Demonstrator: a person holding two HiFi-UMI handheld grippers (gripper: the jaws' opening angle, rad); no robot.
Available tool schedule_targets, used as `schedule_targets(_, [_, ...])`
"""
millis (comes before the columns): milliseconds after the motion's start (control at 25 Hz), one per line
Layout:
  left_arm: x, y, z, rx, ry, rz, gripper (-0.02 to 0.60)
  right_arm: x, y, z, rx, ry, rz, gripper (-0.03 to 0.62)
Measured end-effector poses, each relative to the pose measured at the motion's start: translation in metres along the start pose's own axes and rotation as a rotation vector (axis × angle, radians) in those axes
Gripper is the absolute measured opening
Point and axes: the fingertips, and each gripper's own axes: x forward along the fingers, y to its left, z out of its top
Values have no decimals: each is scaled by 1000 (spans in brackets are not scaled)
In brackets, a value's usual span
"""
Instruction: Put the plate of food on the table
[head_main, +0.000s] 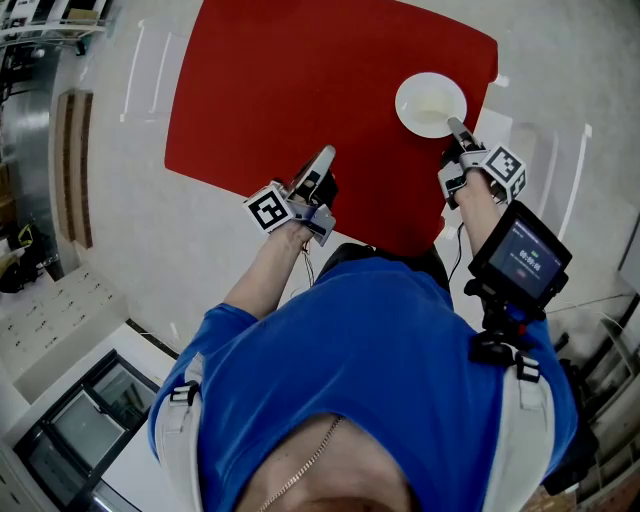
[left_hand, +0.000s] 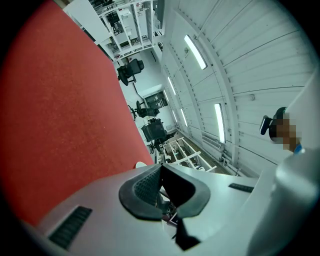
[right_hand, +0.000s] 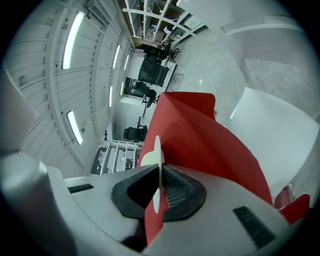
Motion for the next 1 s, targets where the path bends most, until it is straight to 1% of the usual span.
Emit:
schedule_targets(160, [0,1,0,-2,5,6,6,-1,-1,1,-34,-2,-28,14])
schedule_targets(520, [3,0,2,-2,4,-6,6,0,-1,6,-130,9,-84,17])
schedule_targets(600, [3,0,2,-2,3,-8,6,1,-4,8,-145,15,-99,48])
schedule_targets(760, [2,2,1,-7,0,-8,6,0,-7,10,-205,23,-138,63])
schedule_targets(920, [2,4,0,-8,-1,-9,6,0,-11,12,-274,37,-176,135])
schedule_targets(1000, [3,5,-1,-11,0,-9,6,0,-12,12,-282,45,-179,144])
